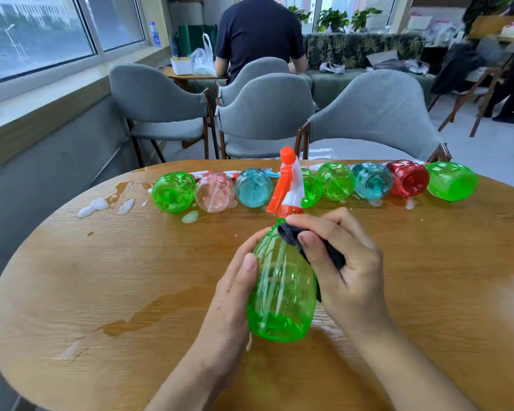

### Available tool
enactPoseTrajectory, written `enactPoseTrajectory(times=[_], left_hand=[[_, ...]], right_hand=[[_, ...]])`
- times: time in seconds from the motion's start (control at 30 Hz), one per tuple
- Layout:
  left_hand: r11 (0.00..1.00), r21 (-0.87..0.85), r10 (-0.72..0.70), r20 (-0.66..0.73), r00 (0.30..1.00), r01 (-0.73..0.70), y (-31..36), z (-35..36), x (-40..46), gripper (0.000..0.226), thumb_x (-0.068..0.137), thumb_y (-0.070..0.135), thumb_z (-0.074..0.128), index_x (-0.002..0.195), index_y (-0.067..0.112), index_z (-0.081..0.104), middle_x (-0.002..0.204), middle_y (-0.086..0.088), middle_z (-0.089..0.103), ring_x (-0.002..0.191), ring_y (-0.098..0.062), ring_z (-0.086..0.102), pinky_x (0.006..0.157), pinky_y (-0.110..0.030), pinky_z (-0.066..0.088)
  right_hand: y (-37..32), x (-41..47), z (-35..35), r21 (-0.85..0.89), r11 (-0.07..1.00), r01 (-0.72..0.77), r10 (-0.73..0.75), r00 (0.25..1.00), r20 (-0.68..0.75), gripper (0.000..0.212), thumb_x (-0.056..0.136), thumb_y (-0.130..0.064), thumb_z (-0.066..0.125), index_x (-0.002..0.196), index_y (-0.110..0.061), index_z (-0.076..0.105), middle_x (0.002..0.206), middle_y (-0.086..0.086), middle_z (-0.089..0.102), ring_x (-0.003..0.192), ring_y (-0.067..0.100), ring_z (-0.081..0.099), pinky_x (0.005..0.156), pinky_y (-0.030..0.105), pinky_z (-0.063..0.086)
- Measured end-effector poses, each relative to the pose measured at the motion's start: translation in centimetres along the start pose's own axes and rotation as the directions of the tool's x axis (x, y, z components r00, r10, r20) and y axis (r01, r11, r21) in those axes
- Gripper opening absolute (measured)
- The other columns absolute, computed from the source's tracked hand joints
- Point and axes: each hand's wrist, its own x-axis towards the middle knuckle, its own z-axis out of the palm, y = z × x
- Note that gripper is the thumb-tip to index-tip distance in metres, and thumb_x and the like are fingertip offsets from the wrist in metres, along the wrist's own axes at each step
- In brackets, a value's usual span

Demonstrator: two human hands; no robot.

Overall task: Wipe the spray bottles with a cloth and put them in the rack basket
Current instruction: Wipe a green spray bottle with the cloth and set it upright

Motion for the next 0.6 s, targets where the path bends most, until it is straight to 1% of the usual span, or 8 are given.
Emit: enactPoseTrajectory(times=[0.1,0.17,0.27,0.33,0.4,0.5,0.53,0.6], left_hand=[[1.000,0.005,-0.016,-0.034,0.999,0.016,-0.2,0.4,0.2,0.043,0.100,0.049,0.047,0.132,0.036,0.072,0.138,-0.009,0.071,0.129,-0.025,0.068,0.098,-0.035,0.059],[1.000,-0.005,-0.019,-0.096,0.995,0.018,-0.4,0.1,0.6,0.043,0.101,0.050,0.045,0.131,0.036,0.072,0.136,-0.010,0.072,0.125,-0.024,0.069,0.093,-0.036,0.060],[0.995,0.090,0.056,-0.178,0.982,-0.041,-0.1,0.1,0.9,0.049,0.102,0.062,0.046,0.141,0.037,0.064,0.138,-0.013,0.070,0.131,-0.034,0.064,0.110,-0.060,0.050],[0.987,0.144,0.097,-0.165,0.981,-0.074,-0.2,-0.1,0.8,0.052,0.102,0.066,0.046,0.143,0.037,0.061,0.136,-0.014,0.070,0.130,-0.037,0.065,0.113,-0.065,0.046],[0.969,0.222,0.147,-0.149,0.978,-0.112,-0.5,0.0,0.8,0.045,0.103,0.062,0.044,0.138,0.041,0.063,0.131,-0.006,0.074,0.125,-0.028,0.069,0.109,-0.053,0.052],[0.923,0.345,0.199,-0.055,0.978,-0.168,-0.7,0.5,0.4,0.045,0.099,0.059,0.047,0.137,0.041,0.065,0.132,0.014,0.072,0.127,-0.007,0.066,0.103,-0.024,0.052],[0.922,0.355,0.176,-0.032,0.984,-0.153,-0.7,0.7,0.2,0.044,0.099,0.059,0.051,0.137,0.042,0.065,0.135,0.016,0.071,0.130,-0.006,0.064,0.103,-0.021,0.051],[0.941,0.323,0.116,-0.039,0.993,-0.097,-1.0,0.8,0.2,0.039,0.099,0.056,0.055,0.135,0.046,0.066,0.138,0.011,0.070,0.131,-0.012,0.065,0.103,-0.028,0.055]], right_hand=[[0.3,-0.4,0.5,0.073,0.994,-0.086,0.086,0.996,-0.005,0.023,0.104,-0.027,0.060,0.119,-0.019,0.077,0.096,0.003,0.061,0.091,0.019,0.065,0.080,0.024,0.049],[-0.4,-0.8,0.2,0.077,0.995,-0.067,0.070,0.997,-0.040,0.023,0.105,-0.026,0.059,0.117,-0.016,0.077,0.094,0.003,0.061,0.089,0.015,0.064,0.078,0.020,0.047],[-1.3,-1.7,-0.2,-0.028,0.992,0.125,-0.123,0.991,0.061,0.025,0.105,-0.033,0.062,0.115,-0.018,0.080,0.090,0.003,0.061,0.078,0.012,0.061,0.070,0.021,0.048],[-1.1,-2.4,0.0,-0.113,0.957,0.266,-0.245,0.954,0.171,0.022,0.102,-0.034,0.069,0.113,-0.021,0.082,0.088,0.002,0.061,0.072,0.011,0.058,0.068,0.018,0.048],[-0.6,-2.7,0.4,-0.176,0.939,0.295,-0.265,0.948,0.175,0.020,0.101,-0.034,0.071,0.114,-0.023,0.082,0.087,0.002,0.060,0.071,0.010,0.056,0.066,0.018,0.048],[0.0,-1.6,0.1,-0.167,0.975,0.148,-0.144,0.989,0.039,0.021,0.103,-0.031,0.069,0.117,-0.020,0.080,0.090,0.001,0.060,0.074,0.012,0.059,0.063,0.026,0.051],[0.3,-1.1,-0.1,-0.153,0.984,0.094,-0.096,0.995,-0.003,0.022,0.102,-0.029,0.068,0.117,-0.019,0.080,0.091,0.000,0.060,0.077,0.013,0.060,0.064,0.028,0.051],[1.0,-0.5,-0.3,-0.114,0.993,-0.008,0.004,0.999,-0.034,0.022,0.102,-0.027,0.068,0.116,-0.016,0.080,0.092,-0.001,0.060,0.083,0.014,0.062,0.068,0.028,0.051]])
